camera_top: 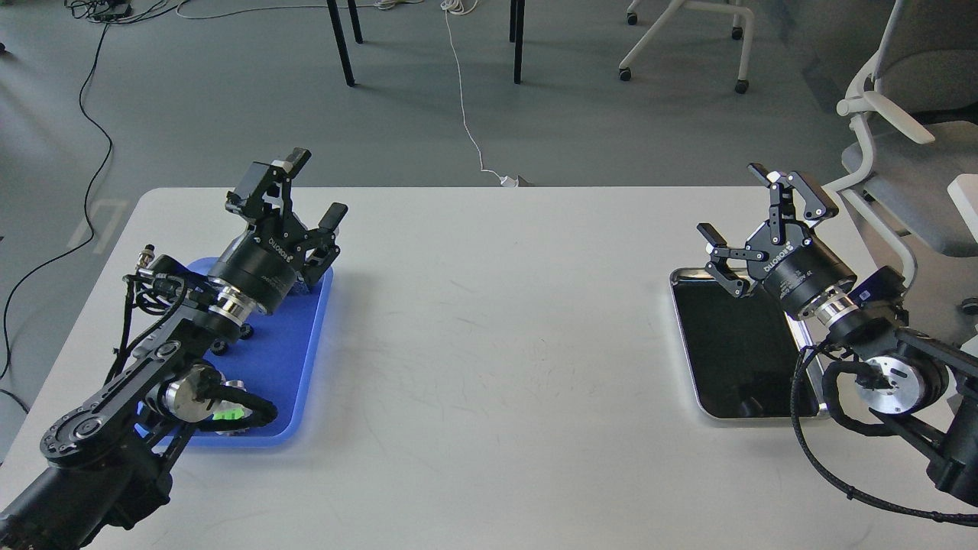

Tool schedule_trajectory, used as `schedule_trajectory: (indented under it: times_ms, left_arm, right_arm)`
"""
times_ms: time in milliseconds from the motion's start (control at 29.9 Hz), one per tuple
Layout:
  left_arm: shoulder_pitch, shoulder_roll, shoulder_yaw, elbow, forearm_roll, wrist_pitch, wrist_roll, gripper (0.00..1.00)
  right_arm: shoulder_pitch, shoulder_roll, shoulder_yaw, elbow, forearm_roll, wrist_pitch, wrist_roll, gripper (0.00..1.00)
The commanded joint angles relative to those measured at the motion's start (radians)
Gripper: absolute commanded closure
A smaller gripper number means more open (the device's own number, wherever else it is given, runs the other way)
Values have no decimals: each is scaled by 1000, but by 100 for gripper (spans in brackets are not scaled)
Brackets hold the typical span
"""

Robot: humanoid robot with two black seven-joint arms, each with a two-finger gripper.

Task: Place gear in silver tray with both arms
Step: 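Reach the left gripper down into the blue tray toward a black gear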

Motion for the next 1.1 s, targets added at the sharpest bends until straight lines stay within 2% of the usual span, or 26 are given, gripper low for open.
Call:
schedule_trajectory:
  times_ms: [0, 301, 568, 635, 802, 869, 970, 1070]
  left_arm:
    - [1, -4, 0, 0, 2, 0, -4, 2]
    - [-7, 10, 0, 20, -45, -6, -1, 2]
    - [-19, 106, 18, 8, 4, -23, -4, 2]
    - [-19, 160, 35, -17, 78, -46, -15, 2]
    - [-57, 269, 38, -43, 234, -190, -49, 2]
    - [-93, 302, 47, -43, 351, -190, -52, 2]
    - [-126, 351, 76, -49, 556, -190, -83, 2]
    - [-163, 425, 164, -84, 785, -190, -83, 2]
  right_arm:
    - [1, 0, 0, 0, 1, 0, 0, 1]
    - [1, 0, -3, 0, 0, 0, 0, 1]
    - [4, 0, -8, 2, 0, 0, 0, 1]
    - [6, -2, -8, 2, 0, 0, 0, 1]
    - [6, -2, -11, 2, 0, 0, 0, 1]
    - [6, -2, -11, 3, 0, 0, 0, 1]
    - [4, -2, -12, 2, 0, 0, 0, 1]
    - [4, -2, -14, 2, 0, 0, 0, 1]
